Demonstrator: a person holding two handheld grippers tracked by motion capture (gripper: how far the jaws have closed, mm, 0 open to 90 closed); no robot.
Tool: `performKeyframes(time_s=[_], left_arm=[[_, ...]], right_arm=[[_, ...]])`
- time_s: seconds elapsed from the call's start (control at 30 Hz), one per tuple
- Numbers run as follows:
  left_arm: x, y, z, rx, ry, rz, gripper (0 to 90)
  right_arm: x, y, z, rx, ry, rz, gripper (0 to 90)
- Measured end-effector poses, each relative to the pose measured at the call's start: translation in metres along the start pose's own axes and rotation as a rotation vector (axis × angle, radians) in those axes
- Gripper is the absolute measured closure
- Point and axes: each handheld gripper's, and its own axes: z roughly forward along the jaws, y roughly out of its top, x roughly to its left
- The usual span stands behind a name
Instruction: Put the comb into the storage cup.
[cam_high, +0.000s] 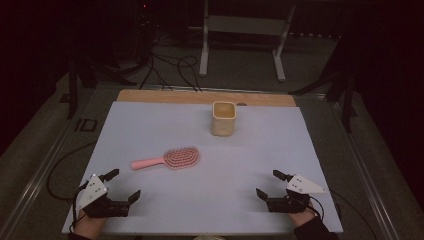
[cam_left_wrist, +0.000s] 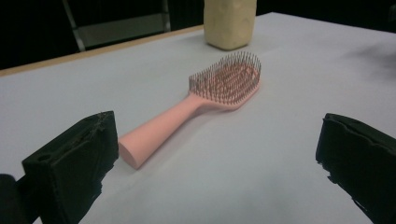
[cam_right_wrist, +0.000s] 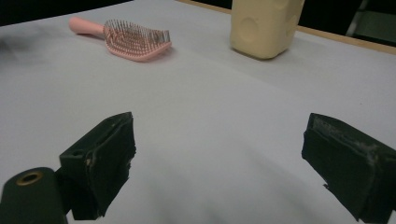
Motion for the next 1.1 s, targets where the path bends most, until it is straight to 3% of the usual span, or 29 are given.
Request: performKeyframes(time_s=[0.37,0.63,0.83,1.1], left_arm=[[0.002,0.000,0.004,0.001,-0.025,-0.028,0.1],[-0.001,0.000,0.004,0.009,-0.034,-0.013,0.1],[-0.004,0.000,-0.007,-0.006,-0.049,-0.004,0.1],[-0.006,0.007,-0.005,-0.010,-0.071,0.010,0.1]], right_arm=[[0.000,-0.001,0.000,-0.001,0.005,-0.001,9.2],[-0.001,-0.001,0.000,-0.012,0.011,0.003,9.3],[0.007,0.006,0.004,-0.022,0.020,-0.034,9.3],[0.004,0.005,0.001,-0.041,0.012,-0.025,9.3]])
